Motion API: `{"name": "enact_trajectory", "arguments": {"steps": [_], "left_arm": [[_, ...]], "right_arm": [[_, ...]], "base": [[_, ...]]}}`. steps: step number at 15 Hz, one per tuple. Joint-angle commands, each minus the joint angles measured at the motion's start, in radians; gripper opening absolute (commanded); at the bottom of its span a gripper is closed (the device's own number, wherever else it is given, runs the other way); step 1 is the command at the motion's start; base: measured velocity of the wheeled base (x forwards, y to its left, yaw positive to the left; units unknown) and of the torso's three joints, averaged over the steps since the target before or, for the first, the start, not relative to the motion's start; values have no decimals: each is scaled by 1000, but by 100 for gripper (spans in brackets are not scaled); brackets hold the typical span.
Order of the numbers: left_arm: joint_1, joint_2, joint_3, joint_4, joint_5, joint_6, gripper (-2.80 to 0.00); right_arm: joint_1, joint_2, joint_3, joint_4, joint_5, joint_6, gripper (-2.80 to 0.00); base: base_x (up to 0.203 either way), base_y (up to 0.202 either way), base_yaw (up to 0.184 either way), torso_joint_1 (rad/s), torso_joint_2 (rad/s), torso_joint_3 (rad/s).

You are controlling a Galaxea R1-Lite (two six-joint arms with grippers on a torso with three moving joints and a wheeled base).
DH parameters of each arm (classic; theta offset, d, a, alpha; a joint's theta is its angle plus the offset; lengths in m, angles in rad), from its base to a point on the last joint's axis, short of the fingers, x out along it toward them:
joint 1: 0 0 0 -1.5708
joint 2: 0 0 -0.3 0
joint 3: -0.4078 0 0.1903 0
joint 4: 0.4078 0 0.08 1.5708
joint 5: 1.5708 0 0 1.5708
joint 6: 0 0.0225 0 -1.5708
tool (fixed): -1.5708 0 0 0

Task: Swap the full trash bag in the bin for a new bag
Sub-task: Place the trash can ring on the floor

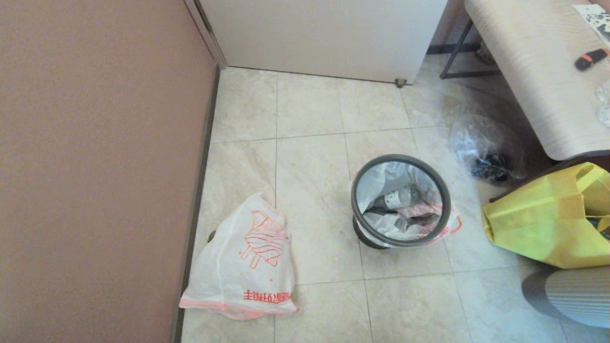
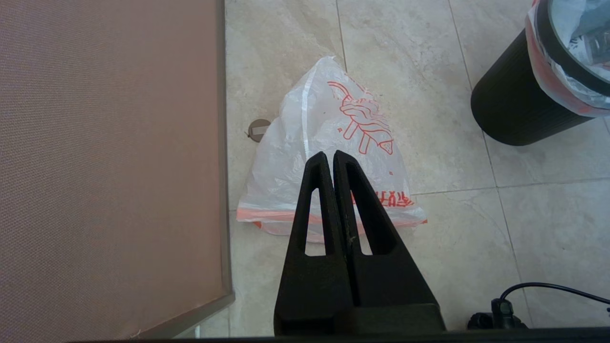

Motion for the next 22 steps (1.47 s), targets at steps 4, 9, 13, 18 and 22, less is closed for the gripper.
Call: {"name": "enact_trajectory", "arguments": {"steps": [4, 9, 13, 18, 22], "left_arm": [[0, 1, 0, 0, 0, -1, -280], [0, 1, 0, 0, 0, -1, -280], [-1, 1, 0, 0, 0, -1, -280], [0, 1, 0, 0, 0, -1, -280], [-1, 1, 0, 0, 0, -1, -280]], "right_arm": [[0, 1, 0, 0, 0, 0, -280], [0, 1, 0, 0, 0, -3, -280], [0, 1, -3, 5, 3, -28, -280], [-3, 93, -236, 84, -11, -100, -280], [-5, 351, -463, 100, -63, -122, -280]], "base": [[0, 0, 0, 0, 0, 0], [0, 0, 0, 0, 0, 0], [0, 0, 0, 0, 0, 0], [0, 0, 0, 0, 0, 0], [0, 0, 0, 0, 0, 0]]}}
